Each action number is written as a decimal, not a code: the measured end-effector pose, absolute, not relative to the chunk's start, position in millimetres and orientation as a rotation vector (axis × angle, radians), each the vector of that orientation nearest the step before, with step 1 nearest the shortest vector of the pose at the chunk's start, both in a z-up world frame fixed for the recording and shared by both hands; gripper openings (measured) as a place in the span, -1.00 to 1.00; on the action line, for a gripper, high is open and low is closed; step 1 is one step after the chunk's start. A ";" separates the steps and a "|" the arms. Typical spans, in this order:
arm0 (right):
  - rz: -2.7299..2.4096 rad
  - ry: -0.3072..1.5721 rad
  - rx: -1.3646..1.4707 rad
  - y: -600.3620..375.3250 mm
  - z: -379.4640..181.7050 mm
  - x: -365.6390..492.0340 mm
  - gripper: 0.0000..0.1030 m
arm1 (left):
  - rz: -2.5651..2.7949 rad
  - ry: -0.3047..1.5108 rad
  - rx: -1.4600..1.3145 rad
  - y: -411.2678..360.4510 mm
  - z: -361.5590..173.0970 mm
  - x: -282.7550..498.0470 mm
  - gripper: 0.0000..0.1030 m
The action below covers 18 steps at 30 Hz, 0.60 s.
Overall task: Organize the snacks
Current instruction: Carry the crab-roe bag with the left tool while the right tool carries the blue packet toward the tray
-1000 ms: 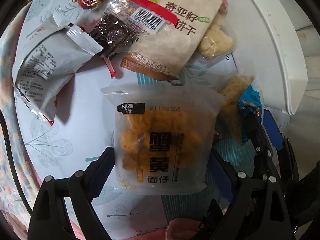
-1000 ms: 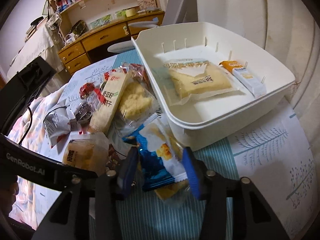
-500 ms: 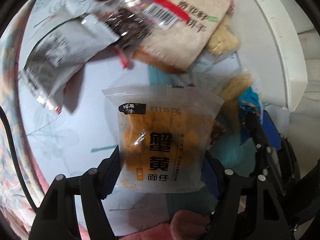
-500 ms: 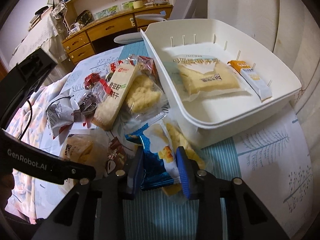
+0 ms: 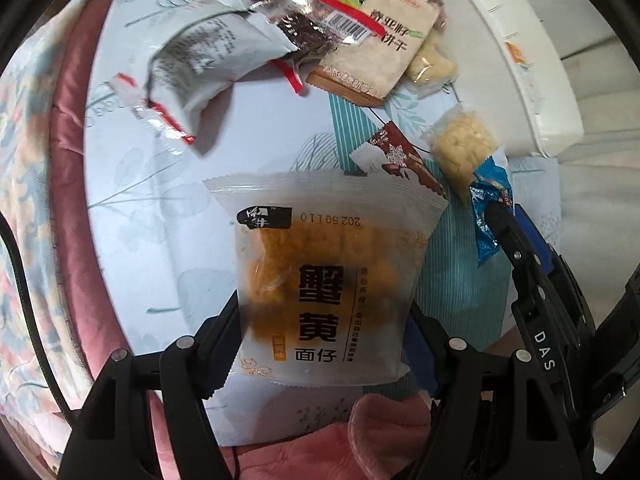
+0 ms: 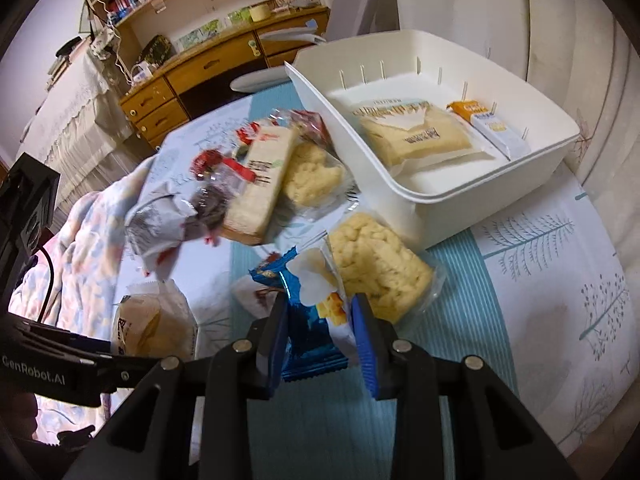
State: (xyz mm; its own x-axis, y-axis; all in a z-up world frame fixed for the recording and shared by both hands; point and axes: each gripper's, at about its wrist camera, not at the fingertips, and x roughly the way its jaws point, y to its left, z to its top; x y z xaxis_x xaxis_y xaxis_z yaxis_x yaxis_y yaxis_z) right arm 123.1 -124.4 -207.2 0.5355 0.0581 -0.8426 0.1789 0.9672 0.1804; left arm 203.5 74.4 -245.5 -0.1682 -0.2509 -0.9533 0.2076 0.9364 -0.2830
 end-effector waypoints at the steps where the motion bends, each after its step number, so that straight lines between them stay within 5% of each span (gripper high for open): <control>1: -0.074 0.995 0.253 -121.7 -201.6 120.3 -0.39 | -0.410 1.687 -0.033 76.1 -242.0 202.2 0.38; 18: -0.027 0.877 0.206 -129.1 -121.6 111.3 -0.39 | -0.428 1.546 -0.049 74.1 -154.6 191.7 0.39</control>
State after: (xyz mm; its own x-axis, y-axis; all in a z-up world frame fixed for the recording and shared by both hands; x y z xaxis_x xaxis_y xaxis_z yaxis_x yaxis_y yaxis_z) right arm 111.3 -129.1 -121.6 0.6401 0.0613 -0.7658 0.1077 0.9798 0.1684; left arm 191.7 74.1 -154.6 -0.0332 -0.2968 -0.9544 0.2362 0.9255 -0.2961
